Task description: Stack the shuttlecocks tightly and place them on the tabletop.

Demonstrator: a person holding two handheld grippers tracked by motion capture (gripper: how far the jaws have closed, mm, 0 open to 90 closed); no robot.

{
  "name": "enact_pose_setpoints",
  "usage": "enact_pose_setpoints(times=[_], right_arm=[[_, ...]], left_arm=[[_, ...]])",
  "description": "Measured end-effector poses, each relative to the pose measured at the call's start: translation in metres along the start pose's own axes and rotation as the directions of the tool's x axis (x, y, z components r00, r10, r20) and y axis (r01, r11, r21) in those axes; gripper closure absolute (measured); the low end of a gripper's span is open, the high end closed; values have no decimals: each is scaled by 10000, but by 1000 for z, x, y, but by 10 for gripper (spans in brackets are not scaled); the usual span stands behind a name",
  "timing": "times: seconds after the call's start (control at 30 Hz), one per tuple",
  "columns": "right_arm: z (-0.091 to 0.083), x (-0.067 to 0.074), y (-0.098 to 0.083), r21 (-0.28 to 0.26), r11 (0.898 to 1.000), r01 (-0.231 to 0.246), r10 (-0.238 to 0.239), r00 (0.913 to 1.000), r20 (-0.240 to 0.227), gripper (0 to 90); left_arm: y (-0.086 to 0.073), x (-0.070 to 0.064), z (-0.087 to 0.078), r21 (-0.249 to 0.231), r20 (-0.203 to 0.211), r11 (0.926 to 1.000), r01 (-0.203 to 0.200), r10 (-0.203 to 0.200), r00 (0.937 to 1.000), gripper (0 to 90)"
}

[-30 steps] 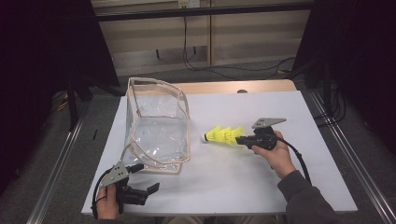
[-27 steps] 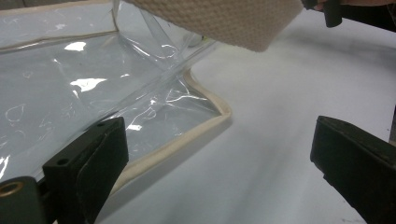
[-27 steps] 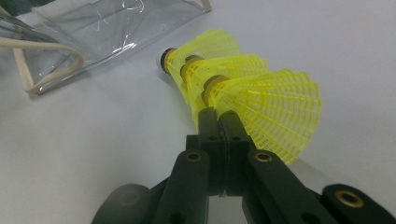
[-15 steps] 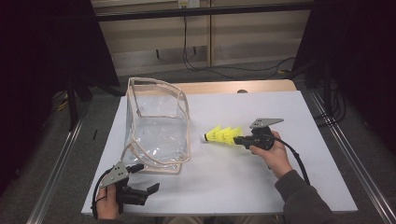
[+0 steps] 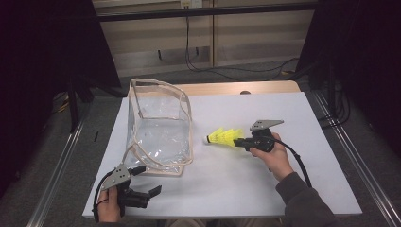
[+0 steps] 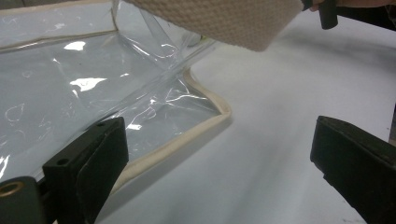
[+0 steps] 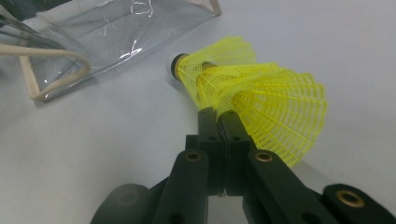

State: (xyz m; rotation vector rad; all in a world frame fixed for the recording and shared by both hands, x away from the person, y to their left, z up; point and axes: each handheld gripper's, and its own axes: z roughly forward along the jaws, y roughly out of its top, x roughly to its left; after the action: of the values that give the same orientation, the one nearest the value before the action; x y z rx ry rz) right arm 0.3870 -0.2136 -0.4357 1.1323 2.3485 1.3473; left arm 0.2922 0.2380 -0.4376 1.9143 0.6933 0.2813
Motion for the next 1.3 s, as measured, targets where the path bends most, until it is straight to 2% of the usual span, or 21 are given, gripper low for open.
enact_pose_setpoints(times=[0.47, 0.63, 0.83, 1.07, 1.2, 1.3], right_arm=[[5, 5, -2, 173, 9997, -180, 181, 9998, -51, 872], [6, 7, -4, 462, 9989, -91, 96, 9999, -119, 835], [3, 6, -7, 430, 9990, -98, 99, 9999, -16, 755], [-1, 3, -10, 492, 9987, -123, 121, 9999, 37, 775], [1, 5, -9, 510, 9987, 38, -35, 10000, -57, 869], [2, 6, -9, 573, 9981, 242, -238, 9997, -64, 888]], left_arm=[[0, 0, 0, 14, -5, 10000, -7, 7, 10000, 39], [0, 0, 0, 17, -4, 10000, -4, 4, 10000, 40], [0, 0, 0, 31, -11, 10000, -7, 7, 10000, 40], [0, 0, 0, 29, -41, 10000, -10, 10, 10000, 40], [0, 0, 0, 20, -4, 10000, -4, 4, 10000, 40], [0, 0, 0, 30, -22, 10000, -15, 15, 10000, 40]])
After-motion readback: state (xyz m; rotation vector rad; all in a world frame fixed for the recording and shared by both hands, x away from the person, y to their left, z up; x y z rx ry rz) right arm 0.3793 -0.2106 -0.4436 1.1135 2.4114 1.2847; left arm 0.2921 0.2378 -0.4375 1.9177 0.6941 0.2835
